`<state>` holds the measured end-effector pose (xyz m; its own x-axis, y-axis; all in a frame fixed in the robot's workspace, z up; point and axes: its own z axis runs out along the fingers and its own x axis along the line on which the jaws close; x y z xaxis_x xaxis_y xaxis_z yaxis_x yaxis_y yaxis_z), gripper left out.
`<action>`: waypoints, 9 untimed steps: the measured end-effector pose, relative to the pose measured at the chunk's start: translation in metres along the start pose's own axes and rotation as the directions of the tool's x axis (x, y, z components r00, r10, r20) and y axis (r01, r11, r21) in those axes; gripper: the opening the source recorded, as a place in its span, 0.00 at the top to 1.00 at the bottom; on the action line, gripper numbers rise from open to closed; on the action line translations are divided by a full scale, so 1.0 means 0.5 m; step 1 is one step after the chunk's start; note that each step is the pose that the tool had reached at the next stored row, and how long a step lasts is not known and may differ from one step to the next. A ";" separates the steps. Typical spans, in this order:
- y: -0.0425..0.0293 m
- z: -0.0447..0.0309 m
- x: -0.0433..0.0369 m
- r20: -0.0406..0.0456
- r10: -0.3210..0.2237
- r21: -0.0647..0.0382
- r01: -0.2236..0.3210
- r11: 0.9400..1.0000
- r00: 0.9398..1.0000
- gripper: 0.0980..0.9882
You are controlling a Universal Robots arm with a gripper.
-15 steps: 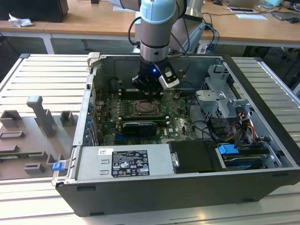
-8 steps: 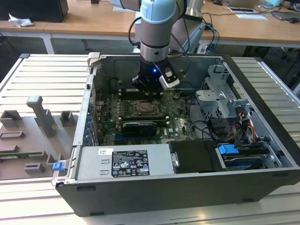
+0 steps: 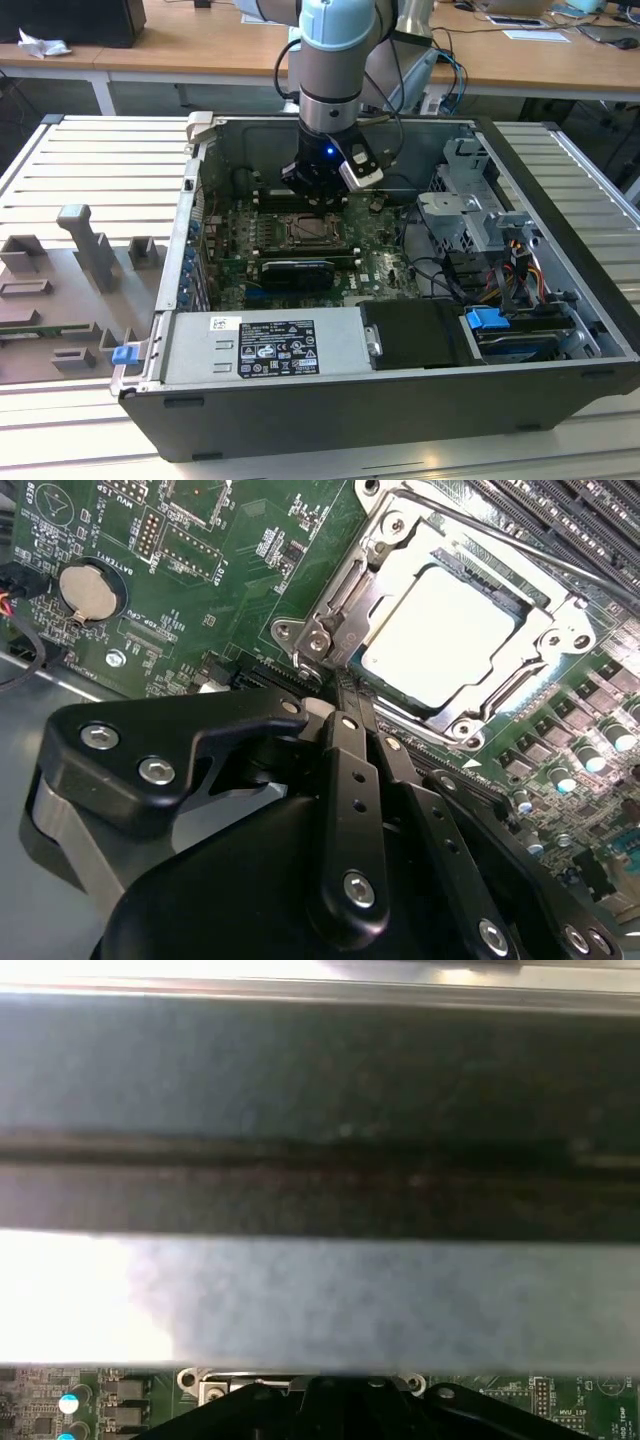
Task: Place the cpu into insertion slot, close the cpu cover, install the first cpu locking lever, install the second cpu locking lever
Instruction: 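Install the first cpu locking lever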
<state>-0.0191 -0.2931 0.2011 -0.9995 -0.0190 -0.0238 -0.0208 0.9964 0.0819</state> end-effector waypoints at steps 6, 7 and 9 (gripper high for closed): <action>0.002 0.005 -0.002 0.000 0.000 0.002 0.000 1.000 1.000 0.99; 0.002 0.005 -0.002 0.000 0.000 0.002 0.000 1.000 1.000 0.99; 0.002 0.004 -0.002 0.000 0.000 0.002 0.000 1.000 1.000 0.99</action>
<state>-0.0179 -0.2920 0.1993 -0.9995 -0.0188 -0.0240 -0.0207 0.9966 0.0801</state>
